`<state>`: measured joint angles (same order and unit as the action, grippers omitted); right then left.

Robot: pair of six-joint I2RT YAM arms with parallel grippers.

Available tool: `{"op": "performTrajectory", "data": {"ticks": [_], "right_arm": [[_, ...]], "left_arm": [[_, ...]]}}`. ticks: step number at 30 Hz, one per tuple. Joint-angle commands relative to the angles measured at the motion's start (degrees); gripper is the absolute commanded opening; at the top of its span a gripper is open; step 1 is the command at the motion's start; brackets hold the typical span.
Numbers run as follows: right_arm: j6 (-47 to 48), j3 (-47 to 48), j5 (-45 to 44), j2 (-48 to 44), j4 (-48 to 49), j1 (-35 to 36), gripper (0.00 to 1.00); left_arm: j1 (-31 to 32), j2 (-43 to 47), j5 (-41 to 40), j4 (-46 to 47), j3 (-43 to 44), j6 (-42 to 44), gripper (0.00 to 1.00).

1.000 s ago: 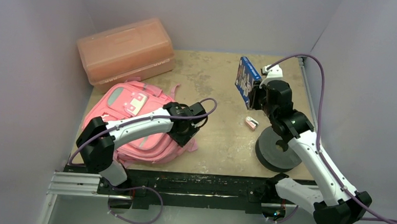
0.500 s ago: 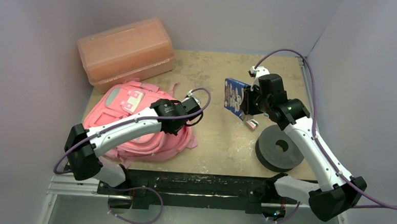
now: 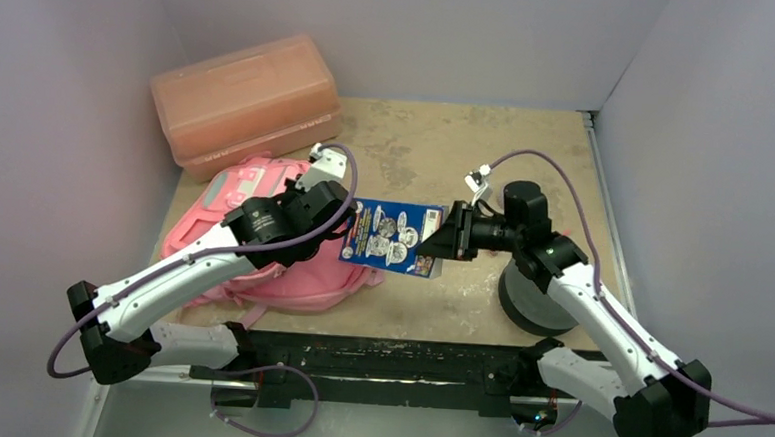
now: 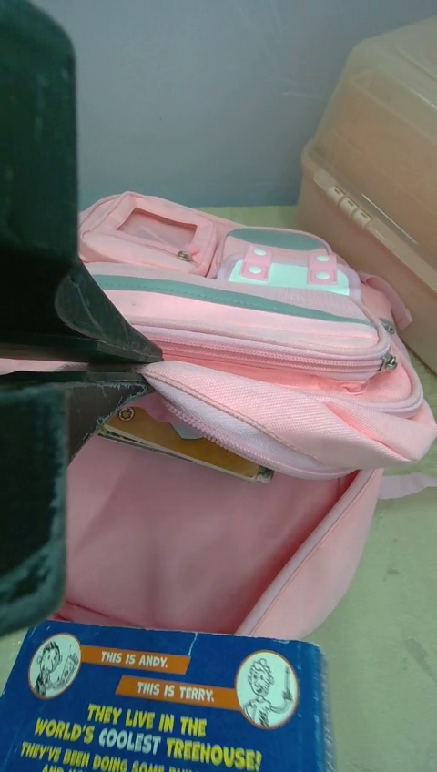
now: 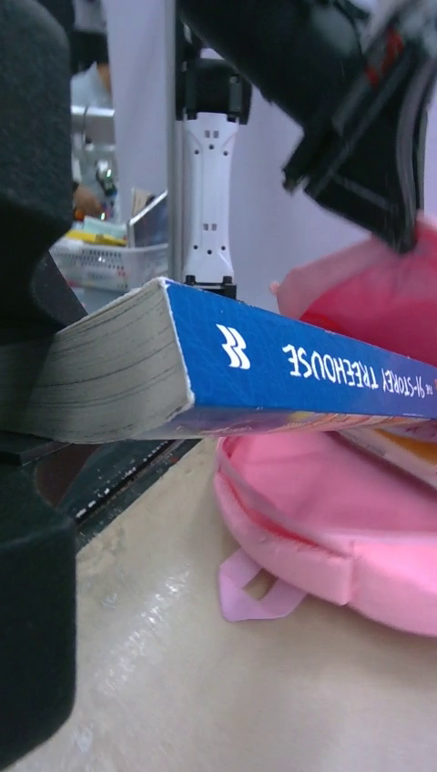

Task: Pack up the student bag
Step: Place the book in the student bag.

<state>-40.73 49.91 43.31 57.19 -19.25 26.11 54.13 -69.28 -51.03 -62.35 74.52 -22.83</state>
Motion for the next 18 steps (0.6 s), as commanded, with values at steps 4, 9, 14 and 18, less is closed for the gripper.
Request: {"op": "performTrajectory", "data": {"ticks": [4,9,14,18], "right_arm": [[-27.8,-11.7,4.5,4.0,39.0,5.3,0.00],[-38.9,-13.2,2.1,12.6,57.7,10.2,0.00],[-42.9,-8.1,-1.5,22.9,64.8,14.2,0.00],[-43.3,-1.7,-5.4,31.2,66.8,17.1,0.00]], "left_arm": [[-0.3,6.6,-8.3,8.2,-0.4,3.0,0.00],[-0.3,10.3,-9.0,14.4,-3.5,7.3,0.00],[-0.3,12.9,-9.2,18.0,-5.7,8.8,0.00],[-0.3,14.0,-9.9,19.0,-6.5,9.6,0.00]]}}
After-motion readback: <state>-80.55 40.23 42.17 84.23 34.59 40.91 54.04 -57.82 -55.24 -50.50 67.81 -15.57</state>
